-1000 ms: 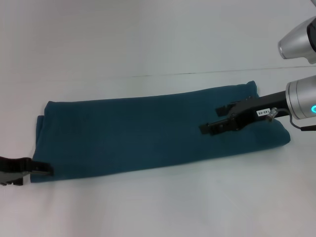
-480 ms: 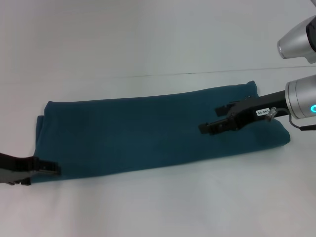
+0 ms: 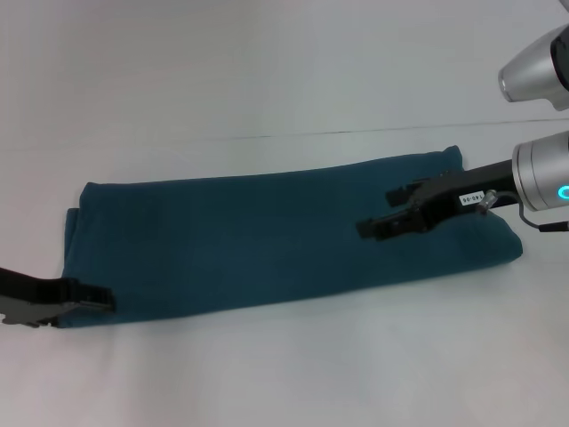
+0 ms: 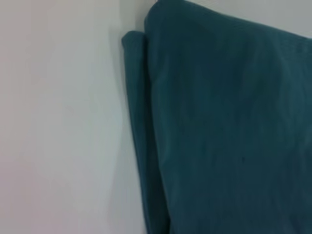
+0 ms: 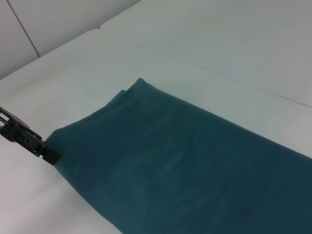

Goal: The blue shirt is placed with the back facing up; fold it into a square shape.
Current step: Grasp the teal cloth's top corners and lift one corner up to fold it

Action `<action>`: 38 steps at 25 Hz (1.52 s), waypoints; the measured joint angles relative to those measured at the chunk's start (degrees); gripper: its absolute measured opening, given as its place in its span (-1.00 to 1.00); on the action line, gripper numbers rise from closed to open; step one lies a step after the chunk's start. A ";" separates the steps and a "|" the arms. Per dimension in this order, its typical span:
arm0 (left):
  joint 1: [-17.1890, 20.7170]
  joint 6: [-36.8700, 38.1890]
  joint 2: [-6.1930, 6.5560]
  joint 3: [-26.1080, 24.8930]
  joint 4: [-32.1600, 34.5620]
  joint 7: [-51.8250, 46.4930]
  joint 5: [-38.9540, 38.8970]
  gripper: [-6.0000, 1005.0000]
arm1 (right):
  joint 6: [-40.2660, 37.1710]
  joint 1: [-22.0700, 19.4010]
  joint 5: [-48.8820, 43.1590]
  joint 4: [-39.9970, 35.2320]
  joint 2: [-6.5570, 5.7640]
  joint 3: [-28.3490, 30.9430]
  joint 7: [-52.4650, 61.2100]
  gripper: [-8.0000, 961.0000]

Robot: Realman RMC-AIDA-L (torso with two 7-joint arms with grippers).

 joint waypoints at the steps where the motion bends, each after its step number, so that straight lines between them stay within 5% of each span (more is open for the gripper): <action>1: -0.22 -0.15 0.06 -0.01 -0.42 0.00 0.01 0.84 | -0.01 0.00 0.07 -0.15 0.02 -0.03 0.01 0.91; 8: -1.61 -0.76 0.21 0.21 -1.94 0.06 0.53 0.45 | -0.57 -0.15 1.78 -0.70 0.06 -0.16 -0.02 0.91; 19: -2.07 -2.09 -0.35 2.61 -2.20 0.29 0.30 -0.44 | -1.33 0.01 3.00 -1.26 0.00 -0.24 0.03 0.91; 28: -2.69 -2.79 -0.33 2.75 -2.02 2.56 -1.16 -0.74 | -0.43 -0.69 4.29 -1.04 0.06 0.25 -0.25 0.91; 38: -4.20 4.06 4.25 -2.44 -1.24 5.93 -11.52 -0.76 | 10.11 -4.76 16.97 4.36 0.44 -0.08 -7.95 0.62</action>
